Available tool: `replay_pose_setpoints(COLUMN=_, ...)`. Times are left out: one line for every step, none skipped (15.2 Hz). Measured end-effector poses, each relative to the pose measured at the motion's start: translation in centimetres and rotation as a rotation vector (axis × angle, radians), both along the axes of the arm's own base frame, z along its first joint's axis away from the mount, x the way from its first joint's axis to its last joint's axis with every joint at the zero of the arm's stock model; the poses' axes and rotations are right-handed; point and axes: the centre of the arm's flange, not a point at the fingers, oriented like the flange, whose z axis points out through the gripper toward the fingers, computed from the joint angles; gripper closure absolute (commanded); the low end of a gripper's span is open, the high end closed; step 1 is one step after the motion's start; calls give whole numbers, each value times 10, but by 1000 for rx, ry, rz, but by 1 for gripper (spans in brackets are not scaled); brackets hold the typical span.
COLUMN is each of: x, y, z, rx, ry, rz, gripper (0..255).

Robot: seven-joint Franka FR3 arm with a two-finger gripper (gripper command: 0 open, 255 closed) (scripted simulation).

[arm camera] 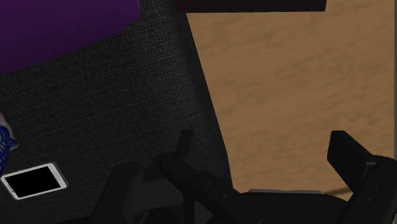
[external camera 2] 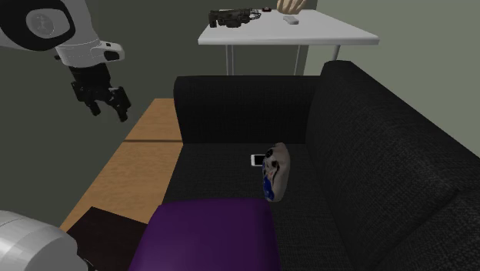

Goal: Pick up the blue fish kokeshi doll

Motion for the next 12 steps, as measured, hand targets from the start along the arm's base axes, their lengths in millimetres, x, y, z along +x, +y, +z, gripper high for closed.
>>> replay_pose_setpoints(x=0, y=0, z=0, rx=0, ry=0, rz=0, gripper=0)
replay_pose_setpoints(x=2, y=-7, z=0, rx=1, ry=0, rz=1, gripper=0)
replay_pose_setpoints(x=5, y=-16, z=-4, rx=3, ry=-1, rz=2, gripper=0)
replay_pose_setpoints(x=7, y=-27, z=-6, rx=5, ry=-1, rz=4, gripper=0)
replay_pose_setpoints(x=10, y=-39, z=-9, rx=8, ry=-1, rz=6, gripper=0)
replay_pose_setpoints(x=17, y=-51, z=-10, rx=10, ry=-2, rz=9, gripper=0)
replay_pose_setpoints(x=20, y=-61, z=-14, rx=12, ry=-2, rz=11, gripper=0)
replay_pose_setpoints(x=25, y=-73, z=-17, rx=15, ry=-3, rz=13, gripper=0)
replay_pose_setpoints(x=28, y=-84, z=-18, rx=17, ry=-3, rz=16, gripper=0)
replay_pose_setpoints(x=34, y=-98, z=-21, rx=19, ry=-4, rz=18, gripper=0)
replay_pose_setpoints(x=38, y=-109, z=-25, rx=21, ry=-4, rz=20, gripper=0)
replay_pose_setpoints(x=44, y=-122, z=-27, rx=24, ry=-5, rz=23, gripper=0)
